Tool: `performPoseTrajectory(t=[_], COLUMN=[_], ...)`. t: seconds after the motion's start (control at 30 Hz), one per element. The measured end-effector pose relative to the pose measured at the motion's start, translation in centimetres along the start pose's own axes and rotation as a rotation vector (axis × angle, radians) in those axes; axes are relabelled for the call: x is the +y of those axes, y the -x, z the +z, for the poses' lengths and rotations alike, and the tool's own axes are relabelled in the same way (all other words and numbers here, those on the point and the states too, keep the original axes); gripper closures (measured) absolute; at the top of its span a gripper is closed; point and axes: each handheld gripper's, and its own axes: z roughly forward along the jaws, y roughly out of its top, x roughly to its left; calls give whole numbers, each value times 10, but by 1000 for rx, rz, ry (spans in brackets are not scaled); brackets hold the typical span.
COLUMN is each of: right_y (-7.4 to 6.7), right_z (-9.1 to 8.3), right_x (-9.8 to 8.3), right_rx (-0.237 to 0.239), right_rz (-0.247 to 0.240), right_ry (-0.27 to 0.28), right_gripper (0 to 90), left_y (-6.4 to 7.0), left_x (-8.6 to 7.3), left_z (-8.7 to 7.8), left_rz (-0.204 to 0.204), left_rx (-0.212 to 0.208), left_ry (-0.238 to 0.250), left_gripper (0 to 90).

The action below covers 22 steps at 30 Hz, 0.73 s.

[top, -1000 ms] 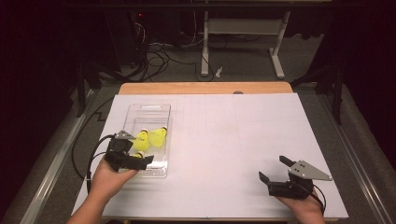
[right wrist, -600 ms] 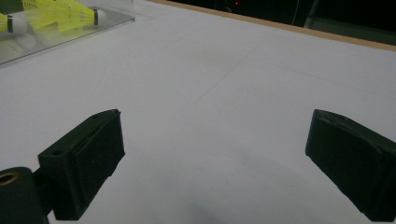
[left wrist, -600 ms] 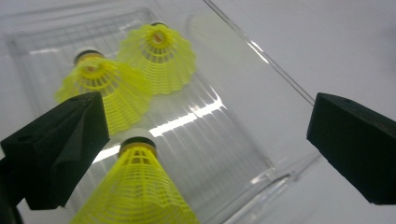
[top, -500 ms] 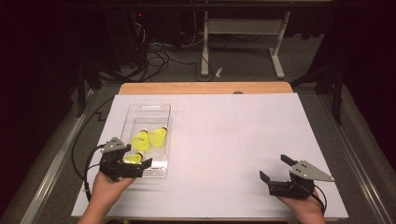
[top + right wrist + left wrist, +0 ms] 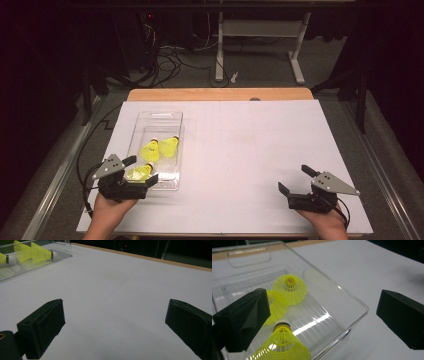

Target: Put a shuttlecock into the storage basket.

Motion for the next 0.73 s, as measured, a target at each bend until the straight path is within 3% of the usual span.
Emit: performPoseTrajectory(t=[0.27,0.37,0.5,0.73], right_y=[0,2,4,6], right_z=[-8,-11,-16,-19], right_x=[3,4,6,8], right_rx=[-3,-8,-6,-2], right_rz=[5,11,29,33], right_ry=[41,65,108,160], right_gripper=[11,4,3,3], left_y=[1,3,2,2], left_x=[-7,-14,-19,-19], left_z=[-3,-6,-6,-6], left_rz=[-1,12,-17,-20], left_rx=[-18,-14,-19,-20], left_ry=[53,45,26,26], left_gripper=[2,2,2,2])
